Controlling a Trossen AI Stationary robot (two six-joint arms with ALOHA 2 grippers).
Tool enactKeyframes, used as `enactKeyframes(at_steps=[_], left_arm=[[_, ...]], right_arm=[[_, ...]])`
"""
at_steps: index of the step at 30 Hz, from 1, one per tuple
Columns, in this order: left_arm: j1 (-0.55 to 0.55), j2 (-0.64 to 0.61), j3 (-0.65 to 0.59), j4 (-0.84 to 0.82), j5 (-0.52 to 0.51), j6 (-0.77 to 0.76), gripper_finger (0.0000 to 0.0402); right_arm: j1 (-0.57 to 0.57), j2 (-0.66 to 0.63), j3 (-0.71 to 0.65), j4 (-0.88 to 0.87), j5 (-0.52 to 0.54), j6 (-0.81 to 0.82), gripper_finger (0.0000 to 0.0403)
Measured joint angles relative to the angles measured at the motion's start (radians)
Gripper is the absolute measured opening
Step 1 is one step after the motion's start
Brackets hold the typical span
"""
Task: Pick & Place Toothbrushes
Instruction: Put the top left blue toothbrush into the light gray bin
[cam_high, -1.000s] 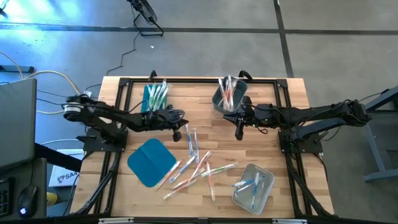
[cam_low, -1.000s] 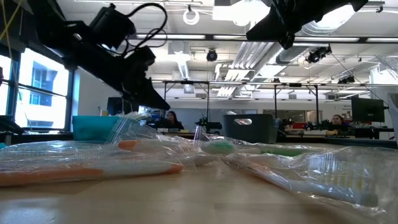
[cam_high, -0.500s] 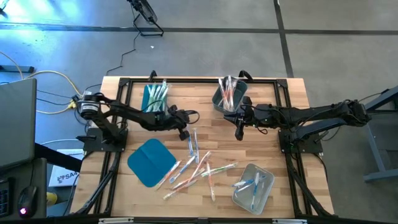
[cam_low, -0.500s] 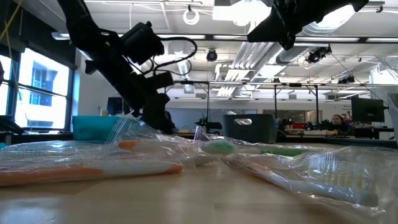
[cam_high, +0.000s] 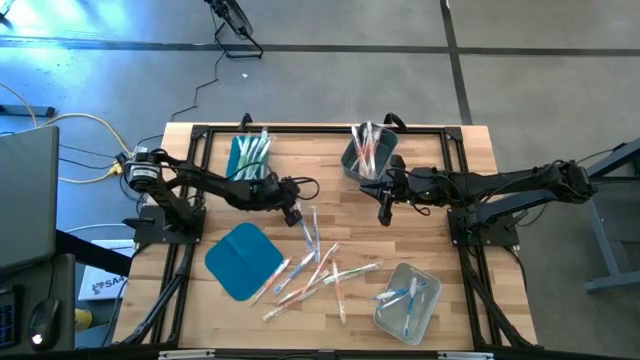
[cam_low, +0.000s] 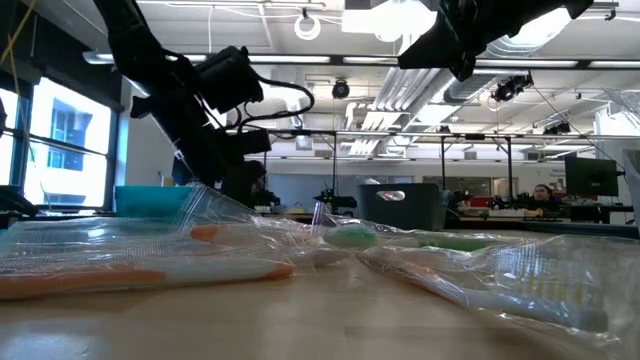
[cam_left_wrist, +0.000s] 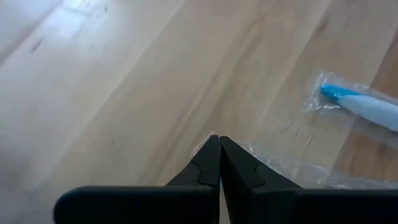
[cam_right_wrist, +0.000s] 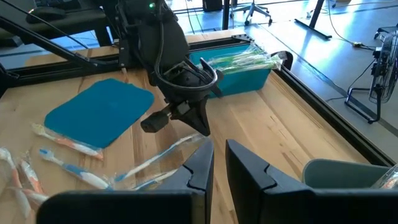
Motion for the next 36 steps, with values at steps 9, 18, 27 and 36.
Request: enactKeyframes(at_steps=[9, 18, 27, 36], left_arm=[[0.000, -0.027, 0.009, -0.060, 0.094, -0.059, 0.0000], [-0.068, -0.055, 0.125, -0.262, 0.099, -0.078, 0.0000], [-0.105, -0.055, 0.291, -0.463, 0.042, 0.249, 0.0000], [-0.105, -0.055, 0.338, -0.578, 0.053, 0.652, 0.0000]], right_arm=[[0.000, 0.000, 0.000, -0.007, 0.000, 0.000, 0.0034], [0.000, 0.000, 0.000, -0.022, 0.000, 0.000, 0.0034], [0.000, 0.000, 0.000, -0.032, 0.000, 0.000, 0.0034], [0.000, 0.000, 0.000, -0.099, -0.112, 0.012, 0.0034]])
